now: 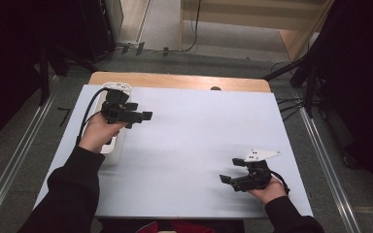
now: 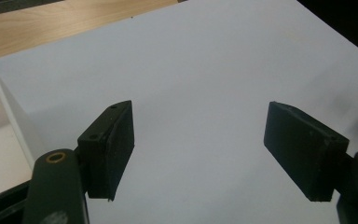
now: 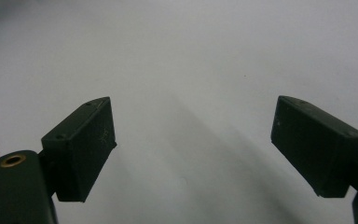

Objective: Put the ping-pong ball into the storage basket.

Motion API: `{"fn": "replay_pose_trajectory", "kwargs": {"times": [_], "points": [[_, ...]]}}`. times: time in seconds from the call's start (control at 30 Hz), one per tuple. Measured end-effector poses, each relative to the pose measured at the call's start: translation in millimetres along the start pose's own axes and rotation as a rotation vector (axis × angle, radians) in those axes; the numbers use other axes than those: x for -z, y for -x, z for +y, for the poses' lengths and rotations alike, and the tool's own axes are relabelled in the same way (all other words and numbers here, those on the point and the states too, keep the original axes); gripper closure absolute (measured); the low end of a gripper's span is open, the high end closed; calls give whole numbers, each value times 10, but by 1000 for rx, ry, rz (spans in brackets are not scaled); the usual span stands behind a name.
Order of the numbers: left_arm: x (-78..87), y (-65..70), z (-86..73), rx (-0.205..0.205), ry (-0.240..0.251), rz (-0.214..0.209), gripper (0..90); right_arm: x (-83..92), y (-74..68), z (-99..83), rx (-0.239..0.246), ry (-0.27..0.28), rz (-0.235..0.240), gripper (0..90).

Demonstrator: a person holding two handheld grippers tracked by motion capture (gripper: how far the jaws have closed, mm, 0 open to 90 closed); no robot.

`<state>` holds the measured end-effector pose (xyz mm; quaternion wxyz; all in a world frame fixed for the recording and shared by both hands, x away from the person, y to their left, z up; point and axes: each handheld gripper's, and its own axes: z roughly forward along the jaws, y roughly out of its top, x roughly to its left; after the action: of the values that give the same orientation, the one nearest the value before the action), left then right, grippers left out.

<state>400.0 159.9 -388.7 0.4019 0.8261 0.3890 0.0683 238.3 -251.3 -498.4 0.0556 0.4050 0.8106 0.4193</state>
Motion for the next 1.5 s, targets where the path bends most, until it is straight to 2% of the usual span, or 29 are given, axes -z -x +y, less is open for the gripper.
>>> {"fn": "replay_pose_trajectory", "kwargs": {"times": [0.13,0.27,0.43,0.5,0.7,0.9,1.03,1.13,1.3,1.5], "points": [[-31,39,-19,-22,-6,-3,248,-2,2,1,5,3,0,124],[-32,91,-27,-38,-13,-21,206,-4,3,1,5,3,-1,124],[-7,120,-61,-20,28,-59,206,-4,5,0,4,2,-1,124],[-7,132,-81,-32,24,-44,206,-3,4,0,4,2,-1,124],[-27,174,-146,-41,26,-42,206,-4,6,2,3,2,0,124],[-23,176,-213,-32,42,-50,206,0,1,2,-3,0,2,124],[-26,190,-244,-43,46,-56,206,-3,5,3,3,4,1,124],[-38,203,-264,-29,49,-75,206,-4,4,4,4,2,0,124],[-60,233,-318,-48,41,-65,206,-3,4,4,2,4,1,124],[-73,256,-406,-39,47,-80,206,-5,7,1,-1,0,-2,124]]}}
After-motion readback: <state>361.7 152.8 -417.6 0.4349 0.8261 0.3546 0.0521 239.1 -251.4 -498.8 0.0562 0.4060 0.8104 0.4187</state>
